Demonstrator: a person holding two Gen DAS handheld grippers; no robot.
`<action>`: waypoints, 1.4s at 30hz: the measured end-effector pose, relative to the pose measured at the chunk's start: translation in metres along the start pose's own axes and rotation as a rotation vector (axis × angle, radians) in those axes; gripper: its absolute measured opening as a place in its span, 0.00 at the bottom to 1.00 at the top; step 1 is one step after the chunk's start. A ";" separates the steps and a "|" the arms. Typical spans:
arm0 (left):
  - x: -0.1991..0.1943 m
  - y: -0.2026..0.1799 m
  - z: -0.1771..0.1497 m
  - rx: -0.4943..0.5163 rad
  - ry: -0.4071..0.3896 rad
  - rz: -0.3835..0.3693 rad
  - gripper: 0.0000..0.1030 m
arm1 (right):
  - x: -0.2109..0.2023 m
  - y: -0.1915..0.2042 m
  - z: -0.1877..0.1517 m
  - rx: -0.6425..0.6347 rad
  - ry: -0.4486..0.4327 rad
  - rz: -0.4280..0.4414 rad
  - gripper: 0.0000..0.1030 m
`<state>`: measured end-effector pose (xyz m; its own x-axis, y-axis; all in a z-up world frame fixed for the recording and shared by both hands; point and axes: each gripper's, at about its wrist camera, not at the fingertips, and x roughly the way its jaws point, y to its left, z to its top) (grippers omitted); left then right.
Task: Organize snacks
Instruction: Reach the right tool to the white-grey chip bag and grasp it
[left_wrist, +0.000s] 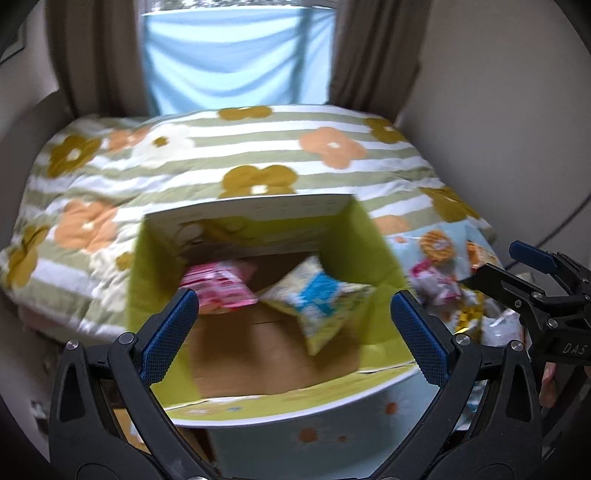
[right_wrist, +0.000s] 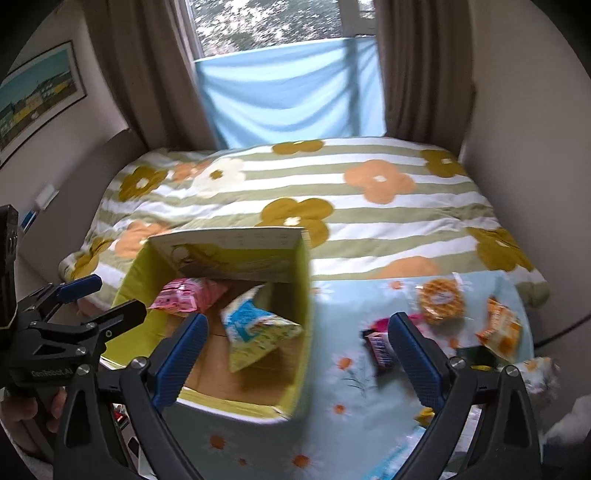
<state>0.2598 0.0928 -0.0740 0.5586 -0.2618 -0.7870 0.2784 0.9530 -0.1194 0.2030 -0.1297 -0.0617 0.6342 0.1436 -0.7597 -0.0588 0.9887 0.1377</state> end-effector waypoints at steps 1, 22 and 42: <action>-0.001 -0.011 0.000 0.014 -0.003 -0.012 1.00 | -0.007 -0.009 -0.002 0.007 -0.009 -0.010 0.94; 0.036 -0.296 -0.083 0.088 0.087 -0.149 1.00 | -0.090 -0.253 -0.075 0.031 -0.016 -0.022 0.94; 0.137 -0.410 -0.150 0.218 0.222 -0.141 1.00 | -0.017 -0.344 -0.115 0.020 0.101 0.049 0.94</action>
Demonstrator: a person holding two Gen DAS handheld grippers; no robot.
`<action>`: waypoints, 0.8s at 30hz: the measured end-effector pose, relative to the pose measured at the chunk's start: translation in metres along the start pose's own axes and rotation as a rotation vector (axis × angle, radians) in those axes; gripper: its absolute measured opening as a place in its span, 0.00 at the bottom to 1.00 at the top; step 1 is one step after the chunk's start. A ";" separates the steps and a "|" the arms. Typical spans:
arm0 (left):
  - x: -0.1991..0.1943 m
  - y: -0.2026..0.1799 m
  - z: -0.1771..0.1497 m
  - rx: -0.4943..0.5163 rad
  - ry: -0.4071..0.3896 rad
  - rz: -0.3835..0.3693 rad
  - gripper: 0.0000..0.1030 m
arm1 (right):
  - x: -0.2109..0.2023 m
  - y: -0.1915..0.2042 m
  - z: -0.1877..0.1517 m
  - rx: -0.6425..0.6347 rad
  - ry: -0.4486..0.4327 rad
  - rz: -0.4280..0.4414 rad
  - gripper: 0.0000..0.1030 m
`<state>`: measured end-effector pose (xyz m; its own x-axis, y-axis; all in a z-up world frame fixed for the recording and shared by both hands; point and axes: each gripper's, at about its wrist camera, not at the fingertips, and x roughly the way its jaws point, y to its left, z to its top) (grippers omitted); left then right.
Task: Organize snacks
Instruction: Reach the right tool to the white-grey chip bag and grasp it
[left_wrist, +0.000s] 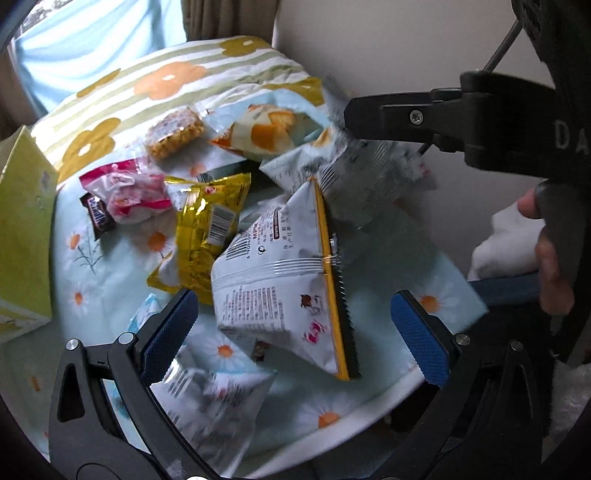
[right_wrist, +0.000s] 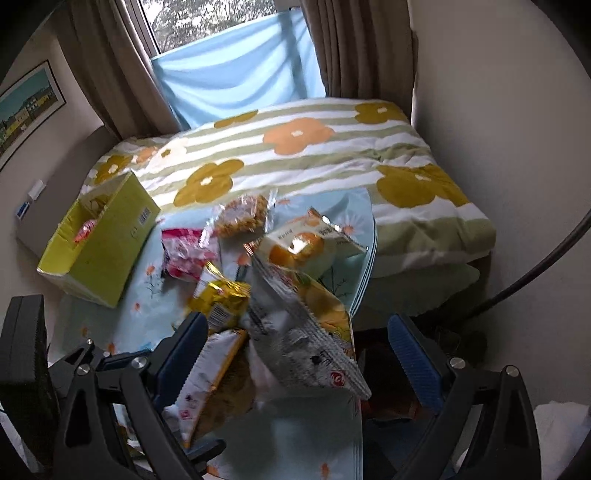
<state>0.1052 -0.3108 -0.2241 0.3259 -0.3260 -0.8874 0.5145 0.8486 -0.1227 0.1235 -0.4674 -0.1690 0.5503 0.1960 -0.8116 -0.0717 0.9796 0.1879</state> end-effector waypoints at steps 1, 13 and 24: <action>0.005 0.000 -0.001 0.001 0.002 0.005 1.00 | 0.006 -0.001 -0.002 -0.005 0.012 -0.001 0.94; 0.039 0.000 0.004 0.054 0.033 0.082 0.77 | 0.041 -0.011 -0.011 0.006 0.081 0.010 0.94; 0.034 0.007 0.007 0.037 0.048 0.062 0.61 | 0.049 -0.004 -0.009 -0.003 0.093 0.031 0.94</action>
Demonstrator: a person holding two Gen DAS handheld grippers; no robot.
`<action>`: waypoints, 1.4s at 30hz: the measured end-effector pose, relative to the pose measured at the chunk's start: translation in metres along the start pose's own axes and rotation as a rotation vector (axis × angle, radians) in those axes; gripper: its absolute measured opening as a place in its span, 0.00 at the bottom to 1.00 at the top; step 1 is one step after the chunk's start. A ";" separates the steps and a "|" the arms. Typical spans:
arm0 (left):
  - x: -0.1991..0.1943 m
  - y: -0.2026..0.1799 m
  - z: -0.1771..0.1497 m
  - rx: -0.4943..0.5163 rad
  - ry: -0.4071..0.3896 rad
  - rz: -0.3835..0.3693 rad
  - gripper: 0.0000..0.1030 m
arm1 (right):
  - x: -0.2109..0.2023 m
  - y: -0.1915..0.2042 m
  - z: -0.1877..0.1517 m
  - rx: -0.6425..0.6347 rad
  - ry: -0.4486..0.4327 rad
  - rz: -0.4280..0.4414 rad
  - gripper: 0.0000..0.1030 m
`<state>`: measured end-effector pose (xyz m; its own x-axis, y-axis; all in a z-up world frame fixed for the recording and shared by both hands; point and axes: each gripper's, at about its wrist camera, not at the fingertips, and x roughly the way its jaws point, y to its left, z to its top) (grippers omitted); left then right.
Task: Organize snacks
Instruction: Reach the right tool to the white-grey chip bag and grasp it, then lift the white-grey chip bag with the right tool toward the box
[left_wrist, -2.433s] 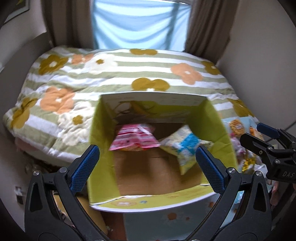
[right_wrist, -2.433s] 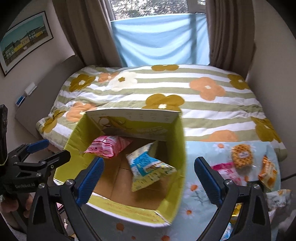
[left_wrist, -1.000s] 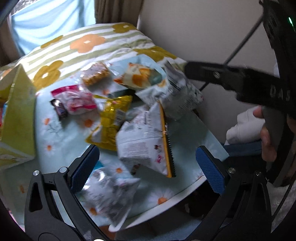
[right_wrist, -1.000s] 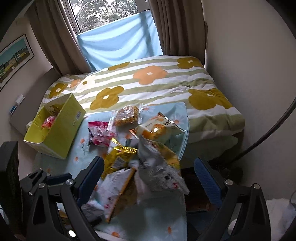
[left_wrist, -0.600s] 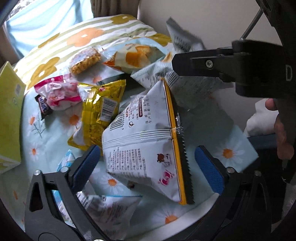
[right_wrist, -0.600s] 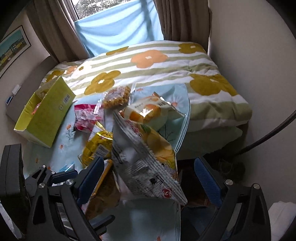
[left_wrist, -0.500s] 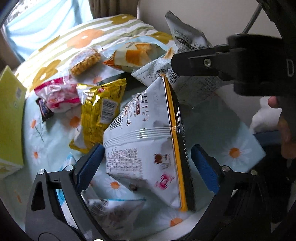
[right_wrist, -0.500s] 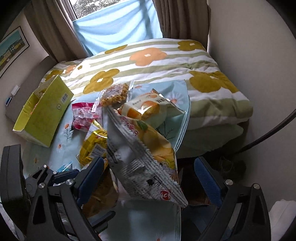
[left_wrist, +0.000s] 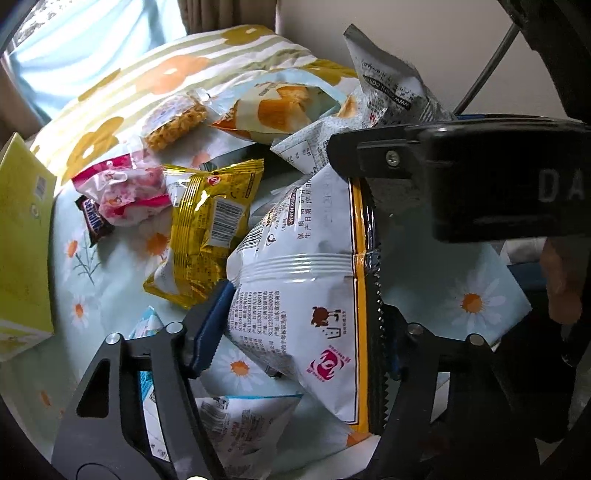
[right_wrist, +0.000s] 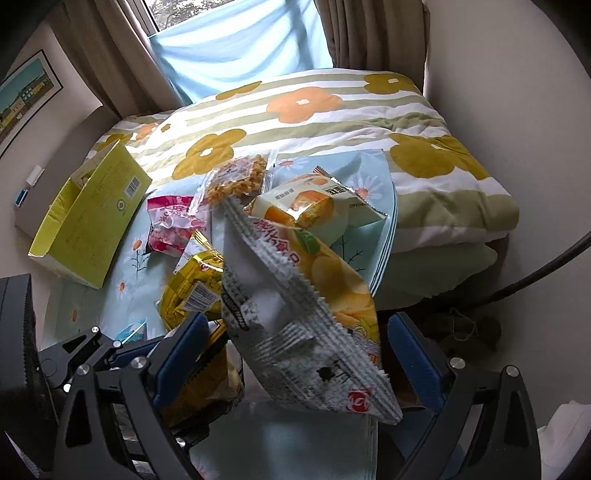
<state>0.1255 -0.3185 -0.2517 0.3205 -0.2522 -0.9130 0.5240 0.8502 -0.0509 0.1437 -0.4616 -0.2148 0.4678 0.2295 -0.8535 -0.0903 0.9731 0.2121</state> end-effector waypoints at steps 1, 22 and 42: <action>-0.002 0.000 -0.001 -0.003 0.002 -0.001 0.61 | 0.000 0.000 0.001 0.001 0.004 0.004 0.94; -0.017 -0.009 -0.013 -0.013 -0.007 -0.009 0.59 | 0.004 -0.001 0.006 0.003 0.017 0.038 0.61; -0.125 0.014 0.004 -0.119 -0.189 -0.034 0.59 | -0.108 0.047 0.040 -0.041 -0.212 0.069 0.59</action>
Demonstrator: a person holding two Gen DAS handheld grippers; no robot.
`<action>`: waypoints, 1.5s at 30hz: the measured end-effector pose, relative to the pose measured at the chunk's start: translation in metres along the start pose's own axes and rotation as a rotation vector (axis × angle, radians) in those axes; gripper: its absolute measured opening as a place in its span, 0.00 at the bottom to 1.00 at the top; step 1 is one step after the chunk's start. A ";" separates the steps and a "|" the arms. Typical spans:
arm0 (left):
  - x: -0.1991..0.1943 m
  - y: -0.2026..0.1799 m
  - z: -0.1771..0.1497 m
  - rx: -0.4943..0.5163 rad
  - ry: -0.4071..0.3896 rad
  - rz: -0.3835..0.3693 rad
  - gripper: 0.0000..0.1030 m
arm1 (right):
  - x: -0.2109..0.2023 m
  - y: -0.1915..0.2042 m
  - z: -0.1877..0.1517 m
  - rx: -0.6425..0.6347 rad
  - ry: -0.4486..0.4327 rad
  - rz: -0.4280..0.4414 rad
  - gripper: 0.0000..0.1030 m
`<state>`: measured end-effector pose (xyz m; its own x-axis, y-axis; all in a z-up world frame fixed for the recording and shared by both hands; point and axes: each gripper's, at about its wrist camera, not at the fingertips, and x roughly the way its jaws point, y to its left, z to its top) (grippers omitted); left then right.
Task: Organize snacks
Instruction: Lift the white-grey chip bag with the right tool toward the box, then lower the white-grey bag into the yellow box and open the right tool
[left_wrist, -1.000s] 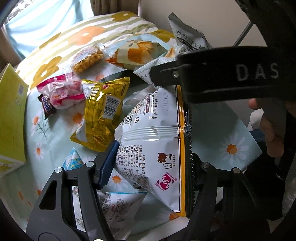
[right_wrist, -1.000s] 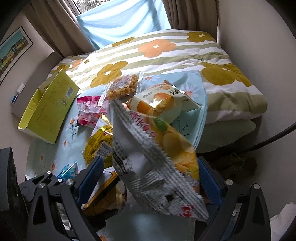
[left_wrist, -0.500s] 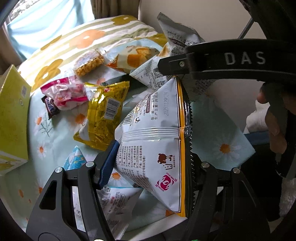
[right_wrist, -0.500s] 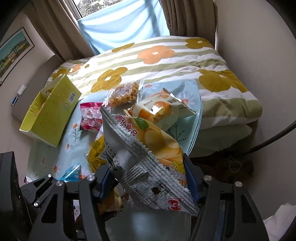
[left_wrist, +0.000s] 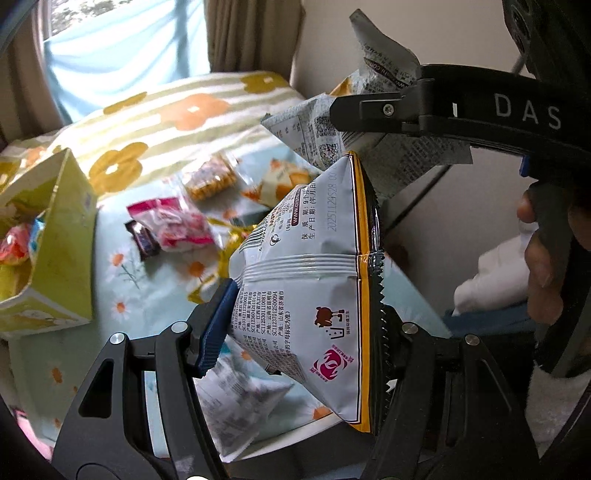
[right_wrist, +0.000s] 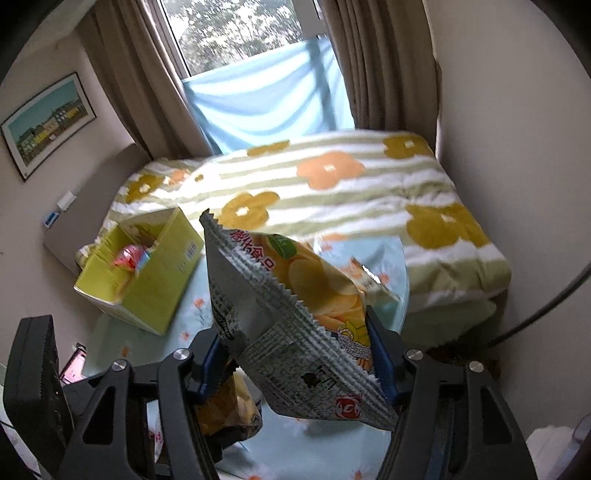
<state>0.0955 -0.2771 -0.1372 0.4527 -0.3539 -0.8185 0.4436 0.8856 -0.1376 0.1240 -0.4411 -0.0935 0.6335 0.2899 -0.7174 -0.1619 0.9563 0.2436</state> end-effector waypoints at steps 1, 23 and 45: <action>-0.006 0.003 0.002 -0.009 -0.011 0.001 0.59 | -0.003 0.005 0.005 -0.006 -0.013 0.006 0.59; -0.107 0.228 0.039 -0.197 -0.209 0.105 0.59 | 0.042 0.172 0.083 -0.092 -0.077 0.068 0.60; -0.085 0.478 -0.002 -0.298 -0.010 0.229 0.77 | 0.205 0.340 0.076 -0.093 0.166 0.182 0.60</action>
<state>0.2673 0.1765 -0.1344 0.5224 -0.1385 -0.8414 0.0865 0.9902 -0.1093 0.2565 -0.0594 -0.1085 0.4557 0.4525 -0.7665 -0.3356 0.8849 0.3229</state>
